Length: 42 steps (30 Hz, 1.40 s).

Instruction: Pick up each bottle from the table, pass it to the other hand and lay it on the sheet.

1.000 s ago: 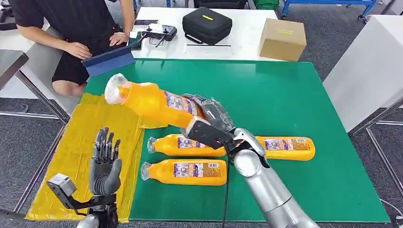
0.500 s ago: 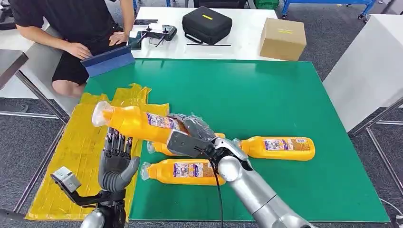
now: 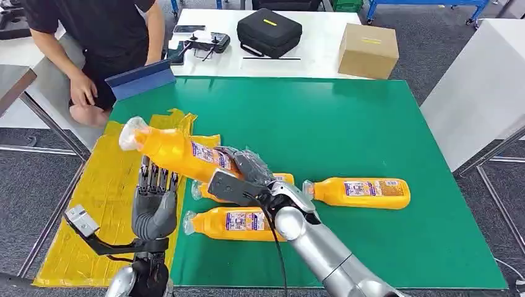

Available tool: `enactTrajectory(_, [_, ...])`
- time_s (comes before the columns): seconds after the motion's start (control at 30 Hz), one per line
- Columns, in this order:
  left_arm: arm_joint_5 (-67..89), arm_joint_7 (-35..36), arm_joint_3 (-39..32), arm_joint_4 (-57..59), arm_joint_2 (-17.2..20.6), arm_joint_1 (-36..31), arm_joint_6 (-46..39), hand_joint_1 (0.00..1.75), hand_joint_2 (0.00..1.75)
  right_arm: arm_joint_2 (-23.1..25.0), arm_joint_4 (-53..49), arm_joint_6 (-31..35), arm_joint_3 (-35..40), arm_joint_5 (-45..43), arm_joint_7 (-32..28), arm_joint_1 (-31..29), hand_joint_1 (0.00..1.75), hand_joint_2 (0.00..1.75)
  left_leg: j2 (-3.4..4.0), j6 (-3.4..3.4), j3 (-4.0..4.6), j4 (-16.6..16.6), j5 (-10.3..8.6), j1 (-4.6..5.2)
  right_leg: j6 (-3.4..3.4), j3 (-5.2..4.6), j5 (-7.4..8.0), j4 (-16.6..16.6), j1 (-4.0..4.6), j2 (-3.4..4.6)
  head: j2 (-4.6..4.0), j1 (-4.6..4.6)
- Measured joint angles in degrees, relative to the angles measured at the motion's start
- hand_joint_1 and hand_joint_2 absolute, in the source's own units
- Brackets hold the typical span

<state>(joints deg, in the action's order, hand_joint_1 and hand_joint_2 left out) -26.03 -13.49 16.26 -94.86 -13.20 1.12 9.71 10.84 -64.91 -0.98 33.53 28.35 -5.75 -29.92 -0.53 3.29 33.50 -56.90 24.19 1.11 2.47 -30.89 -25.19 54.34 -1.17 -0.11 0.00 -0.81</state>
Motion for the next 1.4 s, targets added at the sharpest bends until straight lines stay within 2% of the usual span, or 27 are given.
enactTrajectory(0.5, [-2.34,0.37,-0.15,2.60,0.00,-2.26,-2.51,0.00,1.75,3.34,6.84,2.73,3.36,2.62,2.36,-5.03,1.71,1.75,0.00,0.00,0.04,0.00,0.00,0.00,0.00,-0.02,0.00,0.01,-0.01,0.00,0.00,0.00])
enactTrajectory(0.53, [-2.25,0.35,-0.24,2.71,0.00,-2.36,-2.82,0.00,1.75,3.82,7.67,2.86,3.67,2.71,2.64,-5.51,1.75,1.75,0.00,0.00,0.04,0.00,0.00,0.00,0.00,-0.02,0.00,0.01,-0.01,0.00,0.00,0.00])
enactTrajectory(0.8, [0.07,0.24,-1.49,4.20,-0.11,-3.07,-6.52,0.00,1.75,7.28,15.74,5.60,5.70,5.51,4.57,-8.20,1.71,1.75,0.02,-0.02,0.03,0.00,-0.01,-0.02,0.00,-0.05,0.00,0.02,0.01,0.01,0.00,0.02])
enactTrajectory(0.83, [0.33,0.24,-1.70,4.40,-0.15,-3.04,-7.00,0.00,1.75,7.52,16.56,6.06,6.05,6.09,4.63,-8.32,1.69,1.75,0.02,-0.02,0.04,0.00,-0.01,-0.02,0.00,-0.06,0.00,0.02,0.01,0.01,0.00,0.02])
enactTrajectory(0.87, [0.59,0.29,-2.01,4.42,-0.15,-2.94,-7.26,0.00,1.75,7.71,17.22,6.47,6.34,6.45,4.65,-8.37,1.75,1.75,0.02,-0.02,0.05,0.00,-0.01,-0.02,0.00,-0.06,0.00,0.02,0.01,0.01,0.00,-0.02])
enactTrajectory(1.4, [1.05,1.01,-7.23,2.82,-0.13,-0.91,-7.94,0.00,1.75,9.60,18.73,6.58,14.71,10.75,5.64,-7.23,1.69,1.75,0.03,-0.02,0.11,0.00,-0.02,-0.02,-0.01,-0.16,-0.01,0.01,0.00,0.02,0.00,0.00])
